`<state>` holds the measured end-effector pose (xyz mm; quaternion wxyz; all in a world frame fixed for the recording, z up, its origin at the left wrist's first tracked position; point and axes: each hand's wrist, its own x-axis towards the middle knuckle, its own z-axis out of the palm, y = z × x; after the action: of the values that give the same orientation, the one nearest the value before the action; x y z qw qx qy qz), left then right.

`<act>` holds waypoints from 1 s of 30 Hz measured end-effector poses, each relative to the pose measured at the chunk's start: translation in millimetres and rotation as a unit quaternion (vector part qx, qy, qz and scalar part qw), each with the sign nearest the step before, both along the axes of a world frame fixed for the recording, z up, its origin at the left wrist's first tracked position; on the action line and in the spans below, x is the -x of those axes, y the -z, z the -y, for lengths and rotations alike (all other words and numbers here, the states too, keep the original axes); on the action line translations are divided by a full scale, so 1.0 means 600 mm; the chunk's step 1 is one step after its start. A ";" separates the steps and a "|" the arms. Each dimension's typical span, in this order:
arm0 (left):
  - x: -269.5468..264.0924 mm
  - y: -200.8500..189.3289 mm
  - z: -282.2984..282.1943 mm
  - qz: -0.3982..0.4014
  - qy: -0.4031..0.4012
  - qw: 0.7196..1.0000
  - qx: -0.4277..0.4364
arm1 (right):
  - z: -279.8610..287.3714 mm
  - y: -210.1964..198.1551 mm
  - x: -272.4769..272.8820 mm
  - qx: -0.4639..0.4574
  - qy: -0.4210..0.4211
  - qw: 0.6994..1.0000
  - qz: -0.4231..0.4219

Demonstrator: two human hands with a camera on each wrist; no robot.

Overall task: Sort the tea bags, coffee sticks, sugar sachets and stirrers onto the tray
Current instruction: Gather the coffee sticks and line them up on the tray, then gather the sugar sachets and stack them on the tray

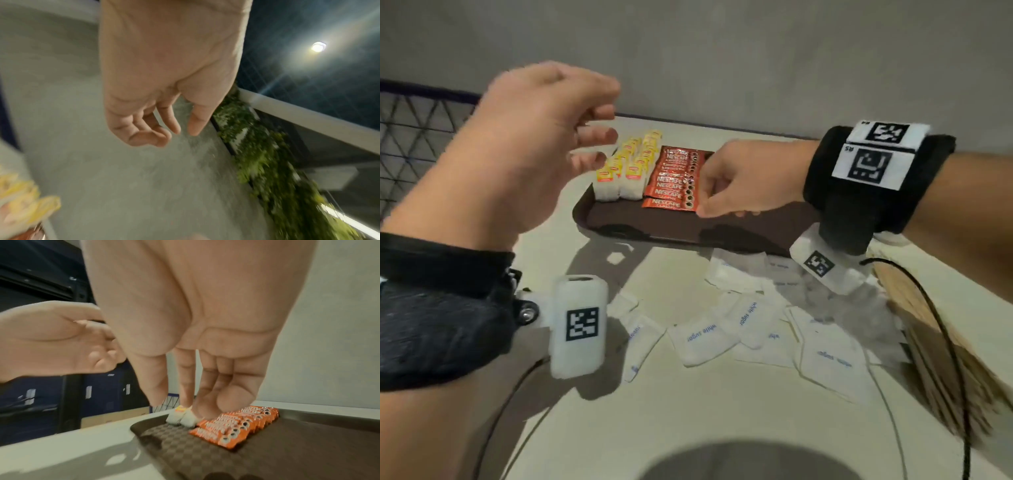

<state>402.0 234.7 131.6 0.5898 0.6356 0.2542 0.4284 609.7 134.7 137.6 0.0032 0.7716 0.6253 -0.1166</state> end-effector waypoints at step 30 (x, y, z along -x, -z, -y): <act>0.030 0.094 0.154 -0.637 0.134 0.729 -0.211 | 0.266 0.059 -0.020 0.085 0.213 0.972 -0.051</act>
<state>384.1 142.2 75.4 0.1915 0.8948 0.3854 -0.1184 621.6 -25.1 102.0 0.0117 0.8769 0.4337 -0.2068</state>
